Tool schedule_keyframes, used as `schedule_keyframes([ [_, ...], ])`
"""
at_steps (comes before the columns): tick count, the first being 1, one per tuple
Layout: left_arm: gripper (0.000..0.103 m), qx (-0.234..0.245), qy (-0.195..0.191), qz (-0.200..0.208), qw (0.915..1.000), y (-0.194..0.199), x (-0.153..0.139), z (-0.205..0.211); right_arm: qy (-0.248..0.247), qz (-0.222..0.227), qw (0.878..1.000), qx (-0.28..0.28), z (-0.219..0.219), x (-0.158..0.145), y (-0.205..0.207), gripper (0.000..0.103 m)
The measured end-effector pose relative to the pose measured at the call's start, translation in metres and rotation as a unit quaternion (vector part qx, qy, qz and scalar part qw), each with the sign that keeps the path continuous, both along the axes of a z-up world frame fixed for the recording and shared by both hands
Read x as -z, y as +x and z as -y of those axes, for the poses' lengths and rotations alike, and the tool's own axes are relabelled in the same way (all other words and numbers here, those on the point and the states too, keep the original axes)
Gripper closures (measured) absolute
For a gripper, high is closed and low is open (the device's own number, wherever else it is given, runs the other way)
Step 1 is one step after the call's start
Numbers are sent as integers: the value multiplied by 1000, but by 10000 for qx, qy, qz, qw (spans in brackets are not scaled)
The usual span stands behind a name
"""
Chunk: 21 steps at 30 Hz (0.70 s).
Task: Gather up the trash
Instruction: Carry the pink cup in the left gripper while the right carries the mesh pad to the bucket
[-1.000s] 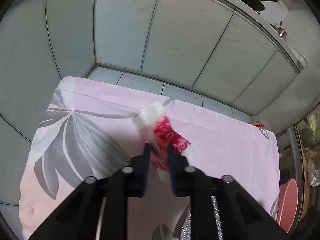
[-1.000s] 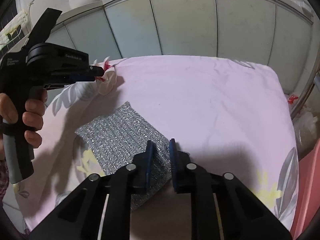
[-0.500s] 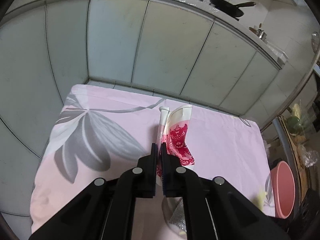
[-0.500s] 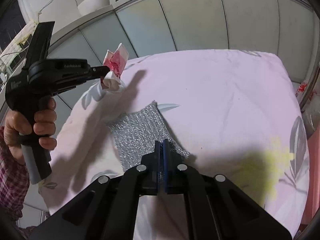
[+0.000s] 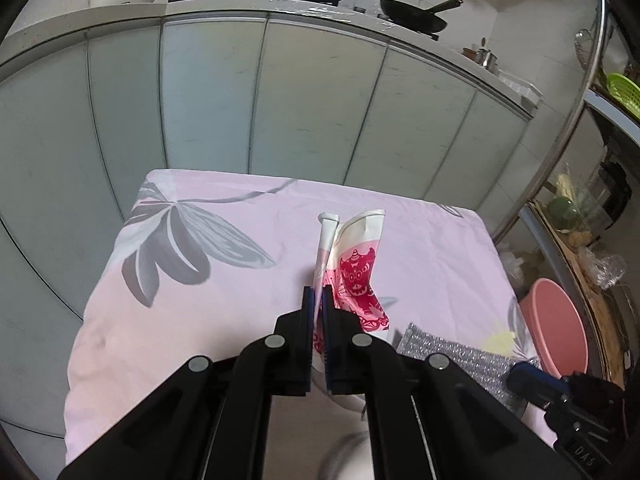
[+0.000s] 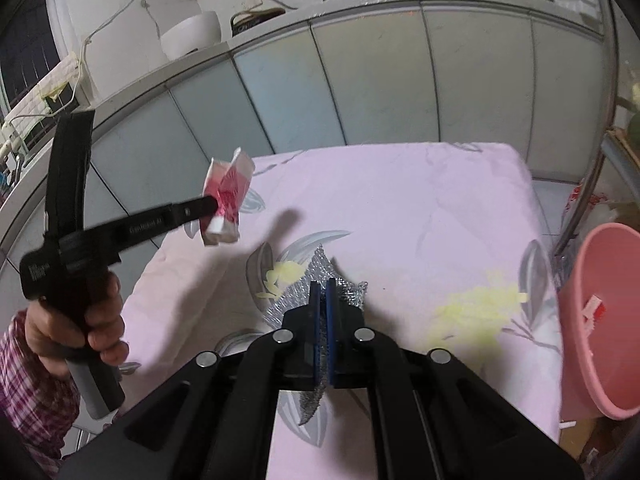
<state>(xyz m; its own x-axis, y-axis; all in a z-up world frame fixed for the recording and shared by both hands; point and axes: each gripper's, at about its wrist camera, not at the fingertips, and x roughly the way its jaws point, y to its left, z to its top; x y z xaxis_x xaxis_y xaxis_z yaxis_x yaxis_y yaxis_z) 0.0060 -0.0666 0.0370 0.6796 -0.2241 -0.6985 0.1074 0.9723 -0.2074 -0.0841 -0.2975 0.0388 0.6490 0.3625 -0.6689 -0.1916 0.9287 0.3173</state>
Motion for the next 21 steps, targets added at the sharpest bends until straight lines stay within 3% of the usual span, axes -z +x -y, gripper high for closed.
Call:
schedule_keyframes([
  [8,100,311,36,106,9995,-19,-9,32,21,170,9993,321,23,-19,-24,102],
  [14,100,440,200,255,9985,-30,-14,49,-99,-101,9999,97,19,-10,-23,102],
  [16,99,456,262,293,9982,-34,-16,51,-203,-223,9995,34,13,-1,-17,91],
  [18,99,465,293,314,9980,-36,-17,51,-296,-314,9991,-1,8,9,-10,61],
  [21,99,454,300,298,9981,-38,-17,50,-474,-476,9977,-87,4,22,4,51],
])
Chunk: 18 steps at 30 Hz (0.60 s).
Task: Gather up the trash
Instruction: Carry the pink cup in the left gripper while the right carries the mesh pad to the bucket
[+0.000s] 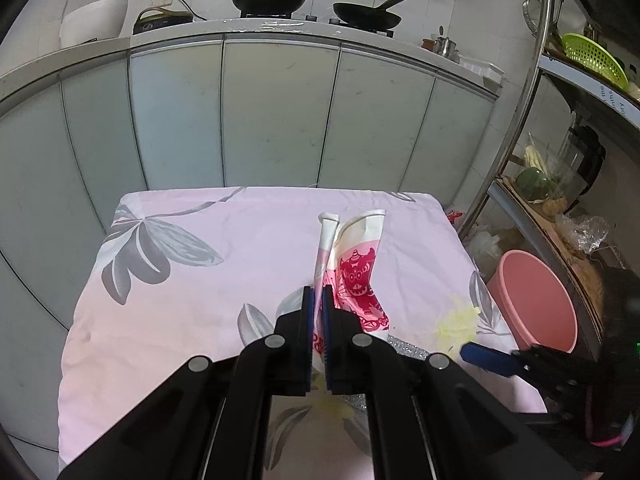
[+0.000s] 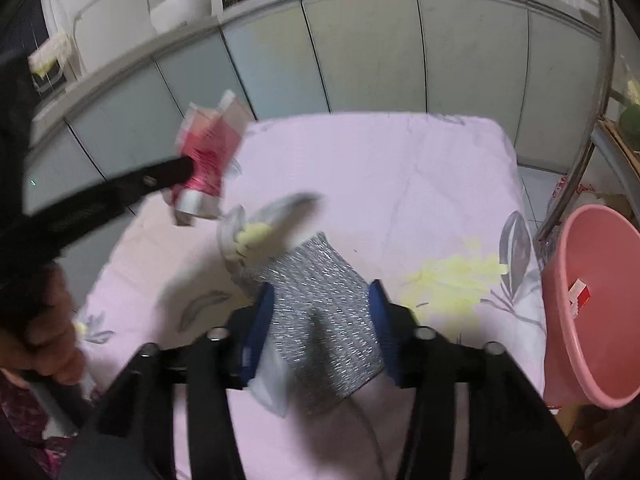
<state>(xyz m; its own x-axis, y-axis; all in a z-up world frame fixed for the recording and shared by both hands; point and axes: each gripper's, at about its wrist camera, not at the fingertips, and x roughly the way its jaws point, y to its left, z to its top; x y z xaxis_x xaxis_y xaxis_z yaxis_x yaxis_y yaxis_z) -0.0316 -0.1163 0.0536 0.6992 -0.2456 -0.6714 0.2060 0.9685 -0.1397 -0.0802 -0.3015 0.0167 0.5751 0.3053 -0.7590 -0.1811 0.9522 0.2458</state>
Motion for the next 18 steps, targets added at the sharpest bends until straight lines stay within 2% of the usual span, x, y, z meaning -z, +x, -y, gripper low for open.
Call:
schedule_keyframes([
  [7,99,6,-17,-40,10000,0,3,-2,-445,-428,9979,-186,-12,35,22,51],
  [13,99,-33,-44,-79,10000,0,6,-4,-803,-248,9961,-271,-22,42,18,53],
  [17,99,-89,-79,-96,9999,1,7,-8,-783,-99,9966,-237,-20,44,12,89],
  [18,99,-109,-89,-106,9998,1,8,-9,-745,-103,9969,-229,-19,44,12,91],
])
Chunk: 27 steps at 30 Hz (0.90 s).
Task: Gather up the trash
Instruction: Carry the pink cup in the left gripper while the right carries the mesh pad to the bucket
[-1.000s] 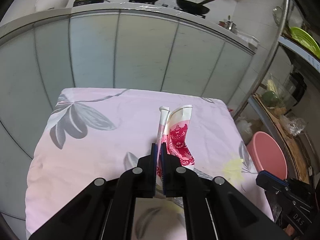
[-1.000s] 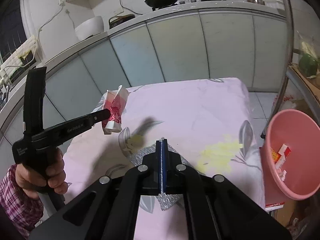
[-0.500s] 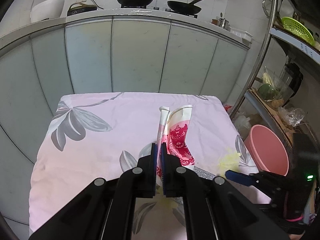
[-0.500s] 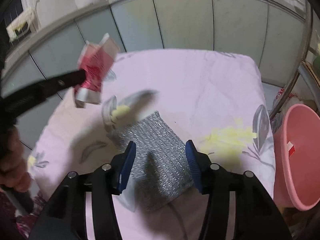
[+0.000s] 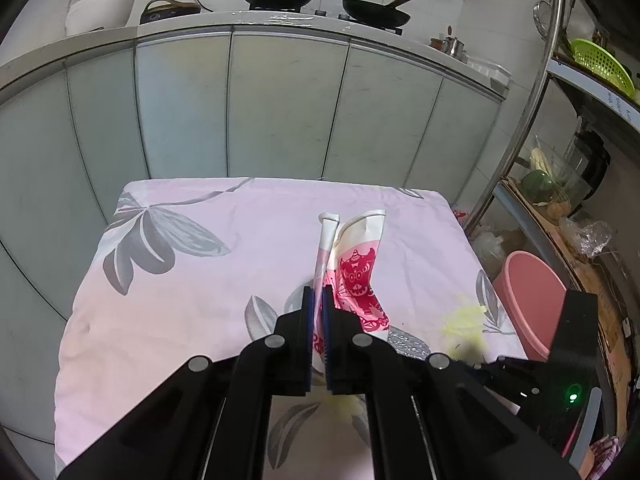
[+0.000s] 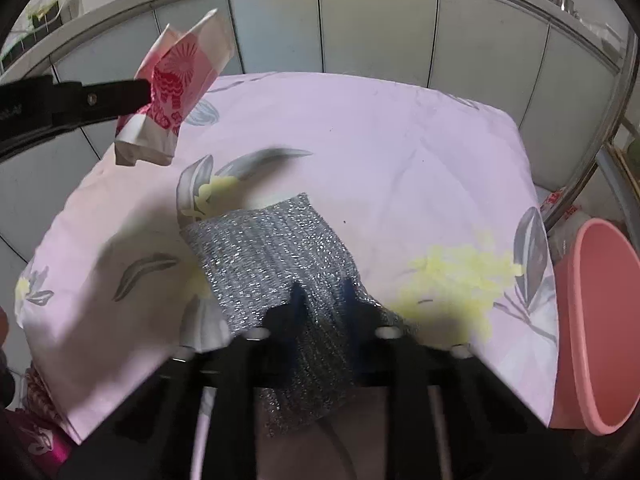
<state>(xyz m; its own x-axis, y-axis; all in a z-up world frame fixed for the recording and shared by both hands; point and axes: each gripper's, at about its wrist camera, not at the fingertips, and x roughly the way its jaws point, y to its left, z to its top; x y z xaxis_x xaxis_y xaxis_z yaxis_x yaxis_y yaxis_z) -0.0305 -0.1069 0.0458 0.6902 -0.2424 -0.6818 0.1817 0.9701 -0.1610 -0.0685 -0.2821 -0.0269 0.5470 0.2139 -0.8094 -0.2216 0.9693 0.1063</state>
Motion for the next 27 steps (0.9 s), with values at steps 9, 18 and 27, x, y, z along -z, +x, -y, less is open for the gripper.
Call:
schedule_keyframes([
  [9,99,-2,-7,-21,10000,1,1,-1,495,359,9981,89,11,-29,-19,95],
  [18,99,411,-13,56,9991,2,-6,37,609,1015,9900,772,60,-81,-45,95],
  [27,99,1215,-40,157,9925,6,-12,119,429,1243,9735,1873,139,-95,-64,95],
])
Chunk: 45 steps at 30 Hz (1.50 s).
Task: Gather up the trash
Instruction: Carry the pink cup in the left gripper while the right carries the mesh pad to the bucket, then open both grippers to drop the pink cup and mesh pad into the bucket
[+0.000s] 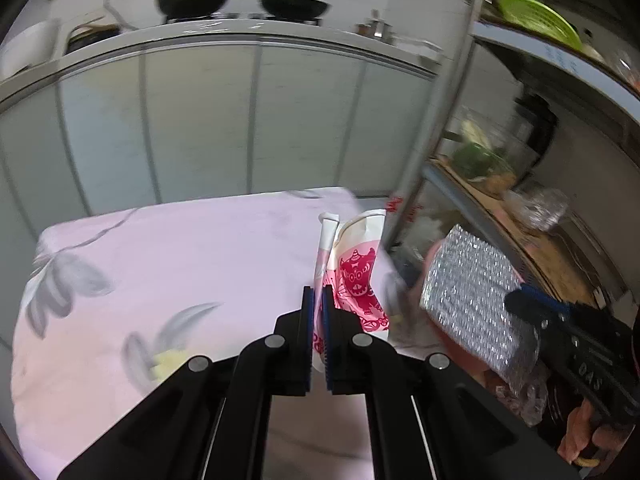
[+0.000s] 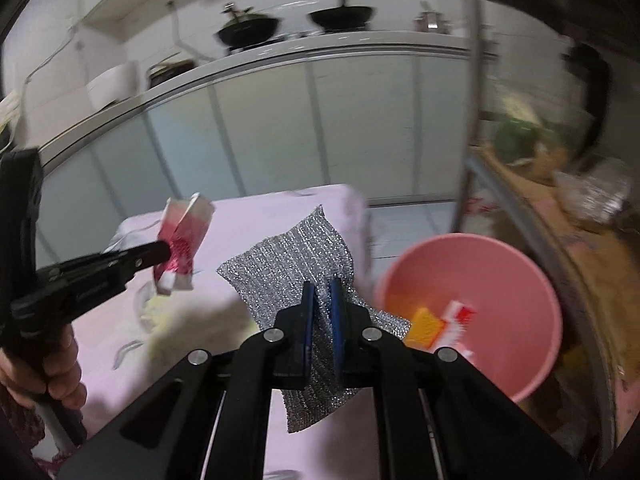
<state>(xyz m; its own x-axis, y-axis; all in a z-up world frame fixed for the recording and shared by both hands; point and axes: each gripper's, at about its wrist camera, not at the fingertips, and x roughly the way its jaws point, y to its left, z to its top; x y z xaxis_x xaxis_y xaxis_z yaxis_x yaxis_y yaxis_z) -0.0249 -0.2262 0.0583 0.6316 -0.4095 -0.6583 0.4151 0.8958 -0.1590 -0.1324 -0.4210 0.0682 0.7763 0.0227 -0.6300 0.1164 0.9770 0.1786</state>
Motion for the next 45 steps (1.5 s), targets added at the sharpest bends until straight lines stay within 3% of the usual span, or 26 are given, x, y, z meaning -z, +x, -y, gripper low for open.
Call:
schedule_keyframes([
  [10,99,796,88,75,9968,-2,5,96,-23,-94,9952,969,72,13,-19,95],
  [20,99,1237,338,-13,9917,3,30,167,-99,-345,9896,1394,104,37,-10,95],
  [29,99,1417,550,-144,9883,15,57,199,-107,-645,9859,1542,120,63,4,95],
  [45,99,1520,681,-431,9851,35,90,218,-215,-1102,9810,1580,126,94,26,95],
])
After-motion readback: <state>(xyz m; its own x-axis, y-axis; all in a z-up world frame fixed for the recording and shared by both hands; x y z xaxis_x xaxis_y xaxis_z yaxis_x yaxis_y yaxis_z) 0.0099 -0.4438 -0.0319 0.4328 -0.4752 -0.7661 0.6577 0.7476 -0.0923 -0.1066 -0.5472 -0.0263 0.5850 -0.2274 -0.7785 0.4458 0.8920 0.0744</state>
